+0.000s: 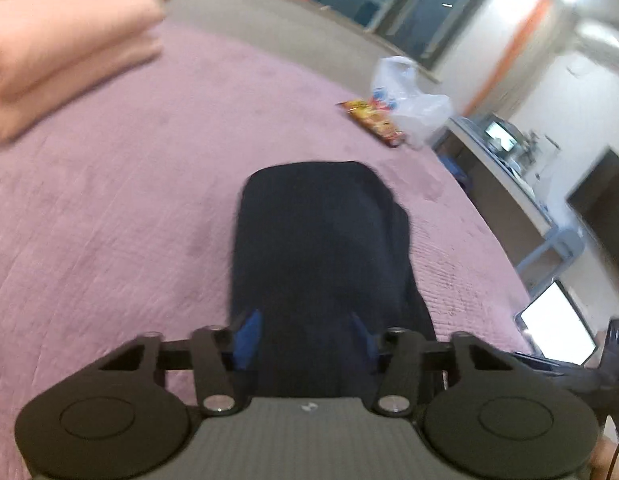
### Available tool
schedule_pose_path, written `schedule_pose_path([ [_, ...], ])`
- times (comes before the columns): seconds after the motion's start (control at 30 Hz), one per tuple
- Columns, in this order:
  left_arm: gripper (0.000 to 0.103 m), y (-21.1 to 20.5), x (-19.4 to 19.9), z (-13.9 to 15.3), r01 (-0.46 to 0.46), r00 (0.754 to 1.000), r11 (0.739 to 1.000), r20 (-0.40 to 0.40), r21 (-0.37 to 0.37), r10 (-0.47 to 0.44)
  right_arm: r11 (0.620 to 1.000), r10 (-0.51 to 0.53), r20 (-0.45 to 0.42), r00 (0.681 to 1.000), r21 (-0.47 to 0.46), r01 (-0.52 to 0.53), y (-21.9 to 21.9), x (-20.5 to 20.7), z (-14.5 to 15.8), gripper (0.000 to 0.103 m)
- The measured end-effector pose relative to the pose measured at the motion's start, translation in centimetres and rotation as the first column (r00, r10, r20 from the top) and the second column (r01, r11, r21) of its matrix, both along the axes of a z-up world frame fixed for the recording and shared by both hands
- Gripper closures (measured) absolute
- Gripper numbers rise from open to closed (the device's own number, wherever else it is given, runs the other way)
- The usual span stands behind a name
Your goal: Fold large clothes
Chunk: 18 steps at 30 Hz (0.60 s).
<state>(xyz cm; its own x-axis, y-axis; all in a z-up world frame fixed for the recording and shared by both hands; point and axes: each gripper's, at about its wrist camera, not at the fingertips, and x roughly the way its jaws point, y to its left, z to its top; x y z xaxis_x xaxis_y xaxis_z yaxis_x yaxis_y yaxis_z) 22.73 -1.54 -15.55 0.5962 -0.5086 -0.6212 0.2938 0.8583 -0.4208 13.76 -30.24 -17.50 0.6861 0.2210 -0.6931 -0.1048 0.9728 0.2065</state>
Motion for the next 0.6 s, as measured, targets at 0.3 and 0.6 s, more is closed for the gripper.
schedule_pose_path([
  [0.3, 0.093, 0.8, -1.5, -5.6, 0.017, 0.991, 0.991, -0.132, -0.13, -0.034, 0.999, -0.041, -0.14, 0.989, -0.025, 0.037, 1.9, -1.5, -7.0, 0.103],
  [0.6, 0.046, -0.9, -1.4, -2.1, 0.064, 0.998, 0.998, -0.014, -0.021, -0.065, 0.996, -0.025, 0.025, 0.999, 0.086, 0.022, -1.1, 1.8, 0.4, 0.091],
])
